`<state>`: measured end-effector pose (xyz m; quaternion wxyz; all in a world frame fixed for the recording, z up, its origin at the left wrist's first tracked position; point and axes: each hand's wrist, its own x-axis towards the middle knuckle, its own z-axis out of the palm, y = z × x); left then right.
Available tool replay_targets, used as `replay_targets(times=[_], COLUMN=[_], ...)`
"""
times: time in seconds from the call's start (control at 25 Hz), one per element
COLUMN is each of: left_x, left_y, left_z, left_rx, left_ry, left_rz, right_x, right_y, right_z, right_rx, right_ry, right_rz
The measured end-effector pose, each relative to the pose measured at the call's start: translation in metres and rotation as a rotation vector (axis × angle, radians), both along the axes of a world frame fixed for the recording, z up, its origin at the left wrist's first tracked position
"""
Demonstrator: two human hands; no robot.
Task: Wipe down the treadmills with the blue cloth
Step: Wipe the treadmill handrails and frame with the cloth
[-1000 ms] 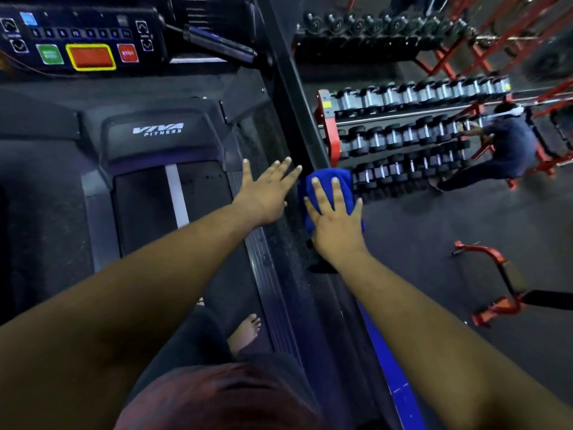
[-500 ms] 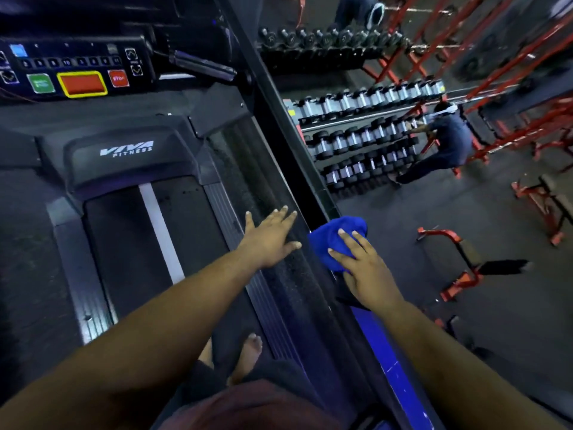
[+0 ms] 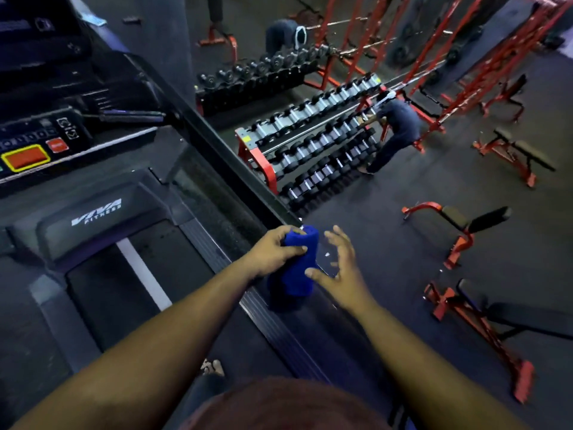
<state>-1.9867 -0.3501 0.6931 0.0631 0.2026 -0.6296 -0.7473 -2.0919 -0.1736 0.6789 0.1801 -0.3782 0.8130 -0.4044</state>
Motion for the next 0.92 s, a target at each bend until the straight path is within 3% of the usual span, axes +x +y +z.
replay_targets(times=[0.16, 0.28, 0.44, 0.52, 0.68, 0.92], left_x=[-0.028, -0.045, -0.054, -0.055, -0.054, -0.060], left_y=[0.059, 0.092, 0.113, 0.111, 0.080, 0.032], left_z=[0.010, 0.006, 0.004, 0.002, -0.008, -0.006], left_rx=[-0.072, -0.033, -0.048, -0.131, -0.500, -0.796], left_ry=[-0.015, -0.016, -0.046, -0.054, -0.206, -0.325], left_rz=[-0.144, -0.144, -0.040, 0.019, 0.122, 0.250], right_x=[-0.034, -0.062, -0.079, -0.083, -0.103, -0.126], right_y=[0.064, 0.096, 0.106, 0.099, 0.063, -0.016], right_z=[0.001, -0.003, -0.004, -0.001, 0.003, 0.011], right_rx=[0.122, 0.109, 0.055, 0.089, 0.149, 0.119], right_ry=[-0.171, -0.116, -0.352, -0.273, 0.036, 0.039], right_rz=[-0.018, -0.004, 0.016, 0.008, 0.060, 0.013])
